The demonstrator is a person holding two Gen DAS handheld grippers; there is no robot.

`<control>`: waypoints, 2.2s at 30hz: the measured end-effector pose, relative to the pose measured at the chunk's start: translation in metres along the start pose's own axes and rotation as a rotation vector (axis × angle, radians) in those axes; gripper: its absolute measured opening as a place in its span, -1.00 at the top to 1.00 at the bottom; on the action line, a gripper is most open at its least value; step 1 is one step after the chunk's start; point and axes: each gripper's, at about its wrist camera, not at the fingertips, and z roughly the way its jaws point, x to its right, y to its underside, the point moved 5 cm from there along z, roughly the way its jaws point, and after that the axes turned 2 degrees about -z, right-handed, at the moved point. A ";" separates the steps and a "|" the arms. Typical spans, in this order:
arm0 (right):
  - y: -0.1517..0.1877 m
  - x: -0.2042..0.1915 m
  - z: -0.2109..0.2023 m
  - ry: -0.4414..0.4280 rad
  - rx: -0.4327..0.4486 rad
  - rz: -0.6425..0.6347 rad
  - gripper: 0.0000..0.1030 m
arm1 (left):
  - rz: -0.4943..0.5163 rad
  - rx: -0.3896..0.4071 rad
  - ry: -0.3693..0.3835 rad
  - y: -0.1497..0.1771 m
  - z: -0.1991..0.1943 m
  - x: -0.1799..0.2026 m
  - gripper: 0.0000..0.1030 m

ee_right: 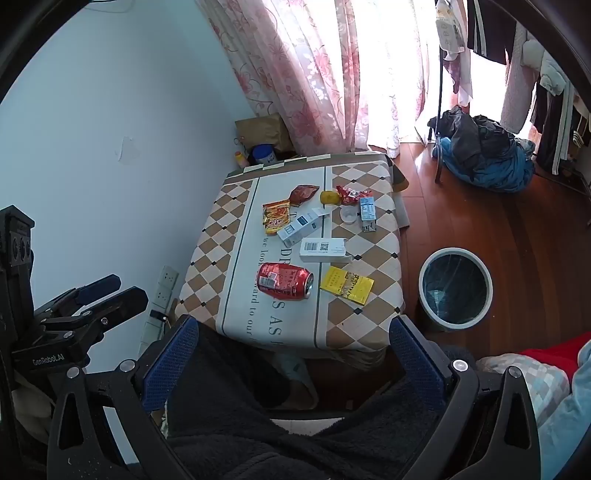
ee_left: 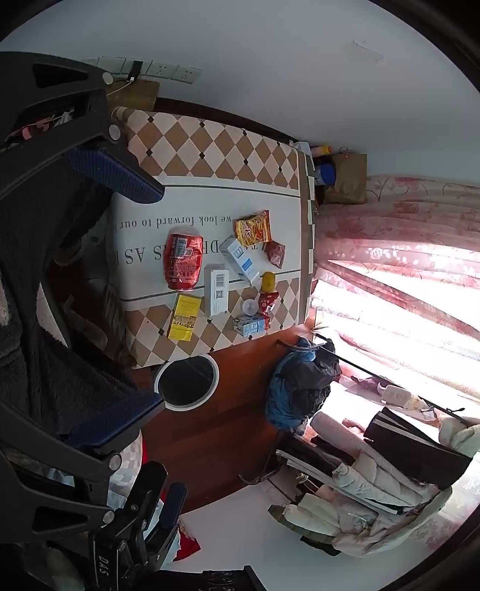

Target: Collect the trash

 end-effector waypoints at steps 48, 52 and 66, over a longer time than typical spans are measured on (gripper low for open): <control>-0.008 -0.016 0.018 -0.070 -0.006 -0.033 -1.00 | -0.040 0.027 0.037 0.000 -0.010 -0.013 -1.00; -0.008 -0.016 0.018 -0.070 -0.009 -0.032 -1.00 | -0.038 0.028 0.036 0.000 -0.010 -0.013 -1.00; -0.010 -0.017 0.019 -0.073 -0.010 -0.034 -1.00 | -0.040 0.028 0.034 0.001 -0.010 -0.015 -1.00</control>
